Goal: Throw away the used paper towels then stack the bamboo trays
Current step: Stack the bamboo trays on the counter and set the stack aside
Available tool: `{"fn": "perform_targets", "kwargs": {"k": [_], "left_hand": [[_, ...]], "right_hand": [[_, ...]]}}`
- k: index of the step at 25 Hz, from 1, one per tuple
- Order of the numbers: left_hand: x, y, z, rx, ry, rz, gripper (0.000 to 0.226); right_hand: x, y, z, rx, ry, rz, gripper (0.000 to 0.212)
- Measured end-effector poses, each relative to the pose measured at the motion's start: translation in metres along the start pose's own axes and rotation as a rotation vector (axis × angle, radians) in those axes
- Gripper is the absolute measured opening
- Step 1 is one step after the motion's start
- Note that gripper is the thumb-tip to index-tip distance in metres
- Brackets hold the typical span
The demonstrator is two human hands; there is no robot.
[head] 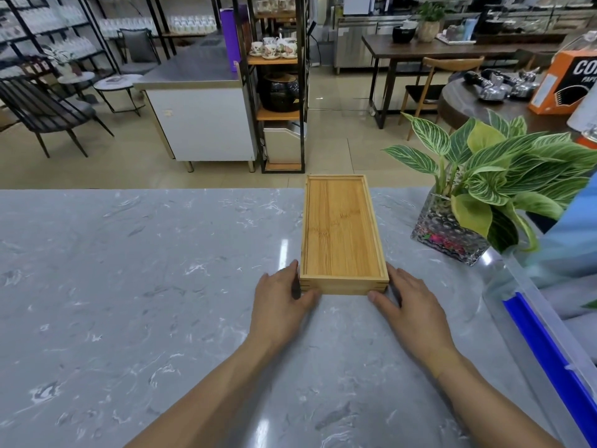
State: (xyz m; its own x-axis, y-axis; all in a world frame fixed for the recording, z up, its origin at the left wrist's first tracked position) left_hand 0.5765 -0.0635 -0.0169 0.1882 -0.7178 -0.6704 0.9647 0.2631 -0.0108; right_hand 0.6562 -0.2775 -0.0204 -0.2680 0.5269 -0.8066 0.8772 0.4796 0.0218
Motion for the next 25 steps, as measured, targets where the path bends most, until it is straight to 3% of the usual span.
{"fn": "perform_targets", "kwargs": {"k": [3,8,18,25], "left_hand": [[0.009,-0.008,0.007,-0.091,-0.351,-0.054,0.048],[0.015,-0.008,0.007,-0.123,-0.348,-0.006,0.063],[0.002,-0.004,0.009,-0.089,-0.228,0.032,0.03],[0.004,-0.001,0.006,-0.076,-0.145,0.055,0.028]], "right_hand": [[0.007,-0.002,-0.005,0.049,0.313,-0.004,0.057],[0.011,-0.002,-0.008,0.086,0.369,0.057,0.055],[0.002,-0.001,-0.006,0.101,0.246,0.05,0.05],[0.003,-0.002,-0.006,0.131,0.225,0.059,0.051]]}}
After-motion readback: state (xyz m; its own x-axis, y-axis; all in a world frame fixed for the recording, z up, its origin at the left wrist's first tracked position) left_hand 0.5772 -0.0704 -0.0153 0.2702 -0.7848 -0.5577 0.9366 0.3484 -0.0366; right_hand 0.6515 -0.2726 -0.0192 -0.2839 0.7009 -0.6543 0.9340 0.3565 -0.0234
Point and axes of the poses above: each hand's wrist, its own y-axis towards the middle knuckle, its own x-axis out of the palm, z = x × y, the point moved 5 cm from there along y, towards the middle knuckle, and after that the axes turned 9 degrees about -z, right-handed, at the moved point
